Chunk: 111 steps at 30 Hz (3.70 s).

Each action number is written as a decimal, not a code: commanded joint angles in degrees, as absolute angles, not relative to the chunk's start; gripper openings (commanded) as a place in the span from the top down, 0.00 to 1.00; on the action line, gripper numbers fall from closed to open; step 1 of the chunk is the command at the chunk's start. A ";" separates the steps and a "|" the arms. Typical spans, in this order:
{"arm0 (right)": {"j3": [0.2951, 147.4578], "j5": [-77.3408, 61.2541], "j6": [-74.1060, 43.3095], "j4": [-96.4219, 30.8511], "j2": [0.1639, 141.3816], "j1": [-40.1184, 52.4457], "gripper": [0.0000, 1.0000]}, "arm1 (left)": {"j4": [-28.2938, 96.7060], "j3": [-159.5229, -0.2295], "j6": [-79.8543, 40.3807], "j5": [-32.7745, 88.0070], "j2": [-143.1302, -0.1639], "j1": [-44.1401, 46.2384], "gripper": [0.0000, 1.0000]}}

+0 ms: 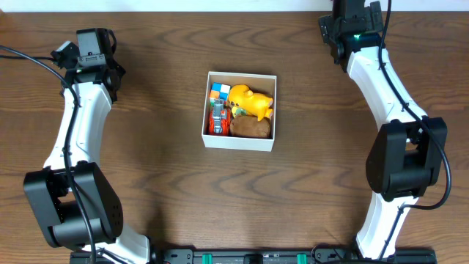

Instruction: Pack container

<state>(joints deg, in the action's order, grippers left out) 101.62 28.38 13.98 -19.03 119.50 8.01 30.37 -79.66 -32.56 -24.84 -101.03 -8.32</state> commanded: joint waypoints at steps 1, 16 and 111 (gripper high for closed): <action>102.37 29.34 12.86 -19.11 117.27 7.88 0.01 | 30.55 -80.97 -31.81 -26.00 -99.59 -8.45 0.02; 102.37 29.34 12.88 -19.11 117.27 7.88 0.01 | 33.52 -80.97 -31.79 -31.77 -99.59 -8.75 0.02; 102.37 29.34 12.88 -19.11 117.25 7.88 0.01 | 2.31 -0.23 -35.18 -16.16 -0.12 -4.29 0.02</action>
